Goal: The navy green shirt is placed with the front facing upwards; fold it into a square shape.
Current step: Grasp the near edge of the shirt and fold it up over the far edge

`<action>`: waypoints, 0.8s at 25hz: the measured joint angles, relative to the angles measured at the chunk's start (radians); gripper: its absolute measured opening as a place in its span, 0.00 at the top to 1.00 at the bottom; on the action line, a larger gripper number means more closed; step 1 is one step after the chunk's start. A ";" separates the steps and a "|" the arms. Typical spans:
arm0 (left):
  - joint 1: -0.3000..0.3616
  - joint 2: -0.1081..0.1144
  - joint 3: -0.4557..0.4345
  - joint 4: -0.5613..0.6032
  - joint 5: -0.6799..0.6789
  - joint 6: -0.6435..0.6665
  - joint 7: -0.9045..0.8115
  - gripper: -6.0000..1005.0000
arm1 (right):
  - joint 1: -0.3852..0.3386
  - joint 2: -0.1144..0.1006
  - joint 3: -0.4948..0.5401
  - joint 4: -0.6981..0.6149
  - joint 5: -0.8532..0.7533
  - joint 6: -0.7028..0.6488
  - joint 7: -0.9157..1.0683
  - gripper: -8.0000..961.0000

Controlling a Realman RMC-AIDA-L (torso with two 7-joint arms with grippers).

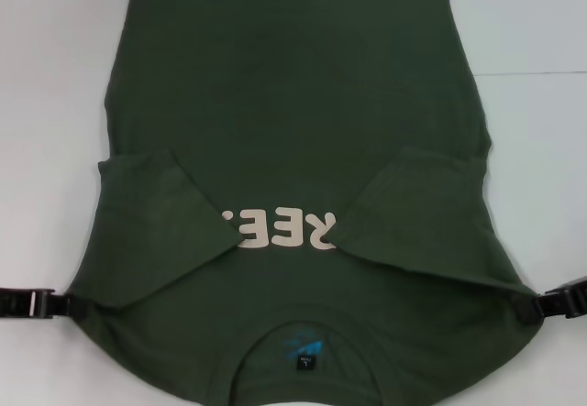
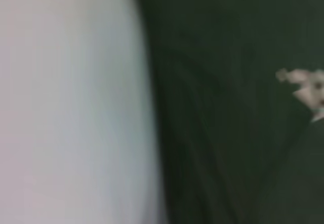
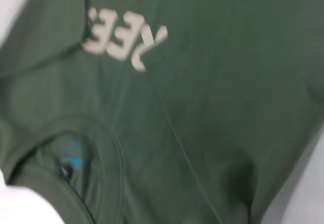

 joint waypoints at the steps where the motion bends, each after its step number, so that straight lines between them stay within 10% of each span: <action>1: 0.005 0.005 -0.028 -0.015 -0.023 0.007 0.046 0.96 | -0.017 0.001 0.017 0.005 0.025 0.005 -0.030 0.93; 9: 0.053 0.018 -0.214 -0.138 -0.161 0.091 0.505 0.96 | -0.148 0.003 0.142 0.194 0.292 0.051 -0.384 0.93; 20: 0.084 0.023 -0.239 -0.172 -0.177 0.167 0.737 0.96 | -0.243 0.003 0.369 0.406 0.375 0.073 -0.826 0.93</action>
